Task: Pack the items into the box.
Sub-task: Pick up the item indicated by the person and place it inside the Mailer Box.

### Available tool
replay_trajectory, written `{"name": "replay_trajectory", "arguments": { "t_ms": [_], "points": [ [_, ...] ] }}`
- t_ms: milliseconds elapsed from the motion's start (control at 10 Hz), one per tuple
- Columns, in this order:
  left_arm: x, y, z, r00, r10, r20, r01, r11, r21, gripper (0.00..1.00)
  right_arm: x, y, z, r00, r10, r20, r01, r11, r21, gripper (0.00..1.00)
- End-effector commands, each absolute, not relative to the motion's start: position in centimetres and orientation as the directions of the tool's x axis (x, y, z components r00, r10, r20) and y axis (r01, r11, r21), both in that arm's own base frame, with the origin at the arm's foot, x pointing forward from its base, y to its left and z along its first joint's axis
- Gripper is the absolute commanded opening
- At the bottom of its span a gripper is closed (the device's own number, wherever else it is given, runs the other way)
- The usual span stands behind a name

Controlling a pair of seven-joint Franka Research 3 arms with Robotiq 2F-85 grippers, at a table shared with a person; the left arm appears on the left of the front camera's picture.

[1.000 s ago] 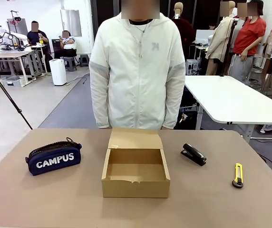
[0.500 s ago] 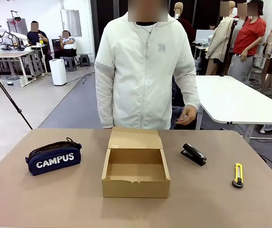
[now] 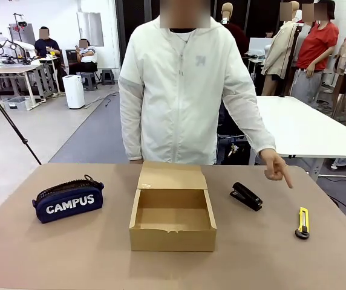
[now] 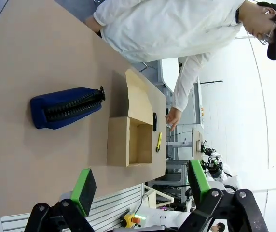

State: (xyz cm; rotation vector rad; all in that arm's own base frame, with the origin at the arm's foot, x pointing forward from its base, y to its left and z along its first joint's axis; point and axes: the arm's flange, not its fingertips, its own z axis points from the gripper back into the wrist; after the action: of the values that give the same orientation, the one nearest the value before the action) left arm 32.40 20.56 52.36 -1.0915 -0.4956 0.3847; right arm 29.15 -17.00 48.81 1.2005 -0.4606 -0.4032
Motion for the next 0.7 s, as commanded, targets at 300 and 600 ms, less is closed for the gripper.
{"name": "replay_trajectory", "arguments": {
  "t_ms": [300,600],
  "points": [
    [32.27,20.56,52.44,0.834,0.515,0.198,-0.046,0.423,-0.905,1.0,29.54,-16.79,48.91,0.836,-0.526,0.153,0.019,0.306,0.952,1.0],
    [32.27,20.56,52.44,0.834,0.515,0.198,-0.046,0.423,-0.905,1.0,29.22,-16.88,48.79,0.841,-0.527,0.126,0.056,0.316,0.947,1.0]
  ]
}}
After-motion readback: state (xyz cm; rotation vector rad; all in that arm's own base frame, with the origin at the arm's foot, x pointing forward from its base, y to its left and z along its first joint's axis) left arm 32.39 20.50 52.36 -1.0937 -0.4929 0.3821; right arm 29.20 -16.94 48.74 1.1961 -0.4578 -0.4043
